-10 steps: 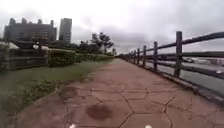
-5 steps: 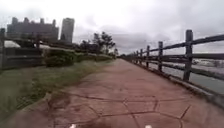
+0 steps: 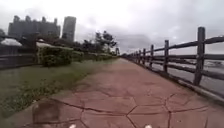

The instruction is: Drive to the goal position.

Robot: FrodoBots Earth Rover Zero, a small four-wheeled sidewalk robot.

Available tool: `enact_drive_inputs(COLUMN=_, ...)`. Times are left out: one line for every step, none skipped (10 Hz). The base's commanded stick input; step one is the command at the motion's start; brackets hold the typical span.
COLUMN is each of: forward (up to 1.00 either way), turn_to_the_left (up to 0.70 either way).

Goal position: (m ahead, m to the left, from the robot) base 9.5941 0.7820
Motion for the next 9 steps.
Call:
enact_drive_inputs(forward=0.70, turn_to_the_left=-0.35)
enact_drive_inputs(forward=0.70, turn_to_the_left=-0.35)
enact_drive_inputs(forward=0.70, turn_to_the_left=-0.35)
enact_drive_inputs(forward=0.70, turn_to_the_left=-0.32)
enact_drive_inputs(forward=0.70, turn_to_the_left=-0.20)
enact_drive_inputs(forward=0.70, turn_to_the_left=-0.02)
enact_drive_inputs(forward=0.70, turn_to_the_left=0.00)
enact_drive_inputs(forward=0.70, turn_to_the_left=0.00)
enact_drive_inputs(forward=0.70, turn_to_the_left=0.00)
